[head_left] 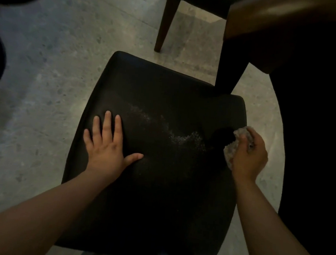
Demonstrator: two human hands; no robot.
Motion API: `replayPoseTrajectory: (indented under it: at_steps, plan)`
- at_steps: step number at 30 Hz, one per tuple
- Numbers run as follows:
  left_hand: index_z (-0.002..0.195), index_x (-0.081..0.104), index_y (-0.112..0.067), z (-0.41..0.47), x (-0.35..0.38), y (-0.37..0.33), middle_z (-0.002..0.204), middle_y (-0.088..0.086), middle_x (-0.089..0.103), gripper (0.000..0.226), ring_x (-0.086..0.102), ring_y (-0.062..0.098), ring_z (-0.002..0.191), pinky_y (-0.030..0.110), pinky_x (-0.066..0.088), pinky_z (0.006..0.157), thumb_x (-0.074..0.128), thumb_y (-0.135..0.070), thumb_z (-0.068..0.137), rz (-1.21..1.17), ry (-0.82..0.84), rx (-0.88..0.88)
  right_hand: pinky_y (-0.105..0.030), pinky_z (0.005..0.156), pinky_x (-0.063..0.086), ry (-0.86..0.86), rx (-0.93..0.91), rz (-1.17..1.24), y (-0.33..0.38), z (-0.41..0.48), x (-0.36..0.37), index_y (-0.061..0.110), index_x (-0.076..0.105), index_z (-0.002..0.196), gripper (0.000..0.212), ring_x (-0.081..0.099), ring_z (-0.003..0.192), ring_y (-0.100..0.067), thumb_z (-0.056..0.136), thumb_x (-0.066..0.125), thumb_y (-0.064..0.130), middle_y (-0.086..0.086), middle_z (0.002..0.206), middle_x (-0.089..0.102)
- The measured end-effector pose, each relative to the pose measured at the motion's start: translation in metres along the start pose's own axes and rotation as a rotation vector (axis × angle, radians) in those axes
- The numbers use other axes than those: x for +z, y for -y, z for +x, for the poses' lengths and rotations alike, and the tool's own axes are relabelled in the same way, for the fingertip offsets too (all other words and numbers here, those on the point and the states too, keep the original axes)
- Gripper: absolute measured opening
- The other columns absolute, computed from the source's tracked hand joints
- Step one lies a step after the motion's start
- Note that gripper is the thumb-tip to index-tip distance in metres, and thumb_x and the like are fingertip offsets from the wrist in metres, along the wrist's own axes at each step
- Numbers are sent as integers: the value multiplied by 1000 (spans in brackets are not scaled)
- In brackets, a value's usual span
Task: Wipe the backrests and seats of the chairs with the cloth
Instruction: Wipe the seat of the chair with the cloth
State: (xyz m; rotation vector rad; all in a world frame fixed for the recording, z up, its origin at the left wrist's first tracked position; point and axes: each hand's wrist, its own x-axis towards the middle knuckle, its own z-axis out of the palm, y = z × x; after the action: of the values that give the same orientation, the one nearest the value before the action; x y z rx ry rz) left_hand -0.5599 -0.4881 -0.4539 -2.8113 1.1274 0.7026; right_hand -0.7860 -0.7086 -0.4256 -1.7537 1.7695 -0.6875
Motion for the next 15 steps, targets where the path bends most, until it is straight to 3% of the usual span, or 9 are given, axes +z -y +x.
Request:
replayPoseTrajectory:
  at_steps: [5,8,11,13,15]
  plan:
    - [150,-22,-20,1,3,0,159,8,-23,120,-22,33,145,57,-9,114,24,-90,63,3,-13,-1,-10,89,38,43,131,34,5,-2,30,19,60,126,30,57,112,-13,98,51,26,0,123,61]
    - [150,-22,-20,1,3,0,159,7,-23,121,-22,33,145,58,-8,114,24,-90,63,4,-3,1,-31,96,49,198,104,96,22,-40,45,34,59,117,24,58,111,-9,96,47,36,8,121,60]
    - [151,-21,-19,1,2,0,159,8,-23,122,-22,33,145,58,-6,115,22,-91,62,11,4,-3,-15,91,44,396,0,164,34,-77,48,52,54,111,26,51,115,8,93,53,32,22,123,55]
    - [151,-20,-19,2,2,-1,159,8,-22,123,-22,33,145,58,-6,115,20,-91,60,14,9,-10,-11,88,43,363,-57,165,33,-75,41,49,55,115,28,50,116,9,92,52,34,22,125,55]
    - [152,-18,-19,2,3,-1,160,8,-21,123,-21,33,145,58,-7,114,18,-91,59,18,9,-18,-18,92,46,261,-63,145,25,-56,29,39,57,120,28,54,115,1,94,51,34,15,126,56]
